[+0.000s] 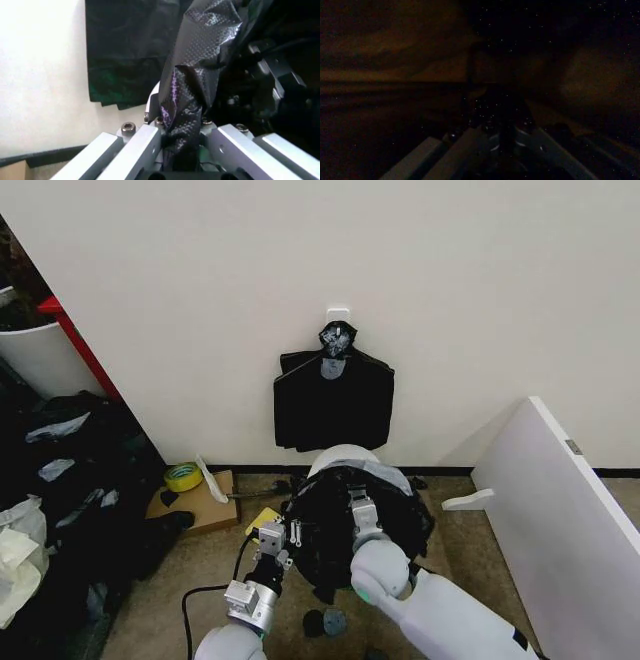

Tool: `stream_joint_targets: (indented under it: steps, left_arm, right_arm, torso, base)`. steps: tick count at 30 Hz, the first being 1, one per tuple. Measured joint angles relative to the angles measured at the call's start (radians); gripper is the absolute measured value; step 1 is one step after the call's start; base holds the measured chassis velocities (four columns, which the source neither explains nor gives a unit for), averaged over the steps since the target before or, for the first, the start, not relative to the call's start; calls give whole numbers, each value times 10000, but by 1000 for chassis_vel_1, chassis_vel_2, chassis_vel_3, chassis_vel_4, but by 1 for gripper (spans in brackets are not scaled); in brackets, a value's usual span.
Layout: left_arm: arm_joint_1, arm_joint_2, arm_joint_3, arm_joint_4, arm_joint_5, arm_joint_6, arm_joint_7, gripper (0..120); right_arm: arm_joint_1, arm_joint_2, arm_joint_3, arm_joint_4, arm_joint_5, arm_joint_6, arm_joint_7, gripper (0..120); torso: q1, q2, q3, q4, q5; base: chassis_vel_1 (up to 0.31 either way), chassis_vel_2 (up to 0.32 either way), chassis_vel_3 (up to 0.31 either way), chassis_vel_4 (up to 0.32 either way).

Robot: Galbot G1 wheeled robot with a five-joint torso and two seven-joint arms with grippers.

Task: Place the garbage bag over the trash bin.

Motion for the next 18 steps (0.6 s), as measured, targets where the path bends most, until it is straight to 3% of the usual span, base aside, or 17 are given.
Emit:
stream_joint_targets:
  steps: [10, 18]
  left_arm:
    - [-865, 11, -146, 596, -321, -27, -77, 0]
    - [-1233, 42, -129, 809, -513, -131, 59, 0]
  right_arm:
    - [-272, -240, -333, 693, 44, 763, -901, 0]
    - [-229, -475, -586, 1710, 1615, -584, -899, 0]
  torso:
    - [0, 0, 0, -1, -1]
    - [0, 0, -1, -1, -1]
  base:
    - [0, 0, 0, 0]
    - [0, 0, 0, 0]
